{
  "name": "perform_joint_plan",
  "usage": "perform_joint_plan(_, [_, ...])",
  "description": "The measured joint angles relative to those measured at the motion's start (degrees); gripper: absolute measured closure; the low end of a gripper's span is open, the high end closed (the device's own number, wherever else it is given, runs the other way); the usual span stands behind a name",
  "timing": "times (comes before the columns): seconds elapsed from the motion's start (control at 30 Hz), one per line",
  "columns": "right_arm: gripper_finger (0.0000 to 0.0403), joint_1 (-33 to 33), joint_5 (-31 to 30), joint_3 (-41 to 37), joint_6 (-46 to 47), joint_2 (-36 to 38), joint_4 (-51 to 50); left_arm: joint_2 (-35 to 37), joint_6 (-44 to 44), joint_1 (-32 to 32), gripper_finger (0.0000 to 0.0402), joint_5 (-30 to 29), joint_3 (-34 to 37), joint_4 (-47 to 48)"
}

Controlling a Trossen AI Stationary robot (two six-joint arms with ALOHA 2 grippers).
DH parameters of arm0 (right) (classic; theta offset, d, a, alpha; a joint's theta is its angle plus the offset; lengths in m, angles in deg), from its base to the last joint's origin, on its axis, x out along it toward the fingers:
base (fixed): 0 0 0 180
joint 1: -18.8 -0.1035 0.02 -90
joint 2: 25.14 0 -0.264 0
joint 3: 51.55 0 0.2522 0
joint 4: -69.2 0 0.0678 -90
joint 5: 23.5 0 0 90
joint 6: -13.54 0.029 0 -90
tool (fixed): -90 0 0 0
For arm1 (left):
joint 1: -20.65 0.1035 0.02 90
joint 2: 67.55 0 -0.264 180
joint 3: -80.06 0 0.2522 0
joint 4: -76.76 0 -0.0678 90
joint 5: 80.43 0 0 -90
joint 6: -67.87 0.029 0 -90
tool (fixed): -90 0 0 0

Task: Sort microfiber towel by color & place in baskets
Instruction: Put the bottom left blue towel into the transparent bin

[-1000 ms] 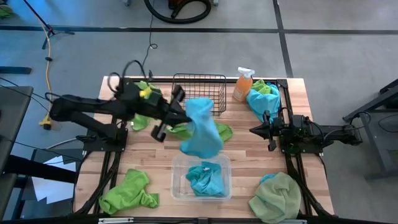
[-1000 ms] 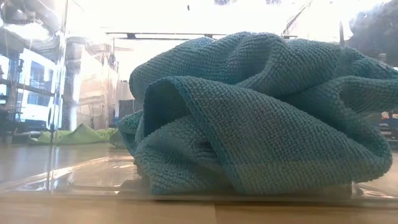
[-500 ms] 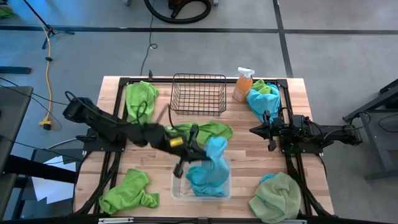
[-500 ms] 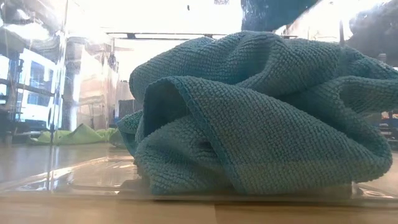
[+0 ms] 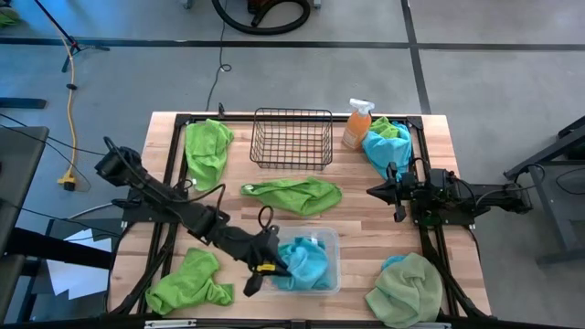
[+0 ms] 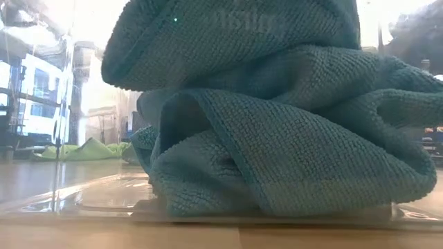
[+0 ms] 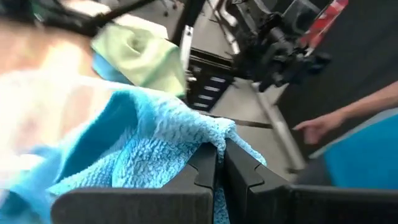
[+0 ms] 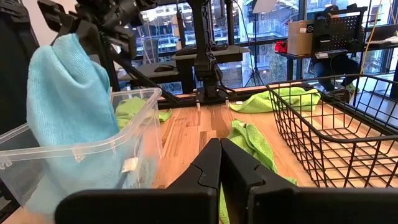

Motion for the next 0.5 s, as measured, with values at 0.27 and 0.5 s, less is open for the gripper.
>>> perform_joint_plan(0.27, [0.0402, 0.0, 0.0, 0.0, 0.0, 0.0, 0.0, -0.6, -7.8, 8.0, 0.0401, 11.0, -5.5, 14.9])
perform_joint_plan(0.5, [0.0402, 0.0, 0.0, 0.0, 0.0, 0.0, 0.0, -1.6, -9.4, 16.0, 0.0401, 16.4, -6.8, 18.5])
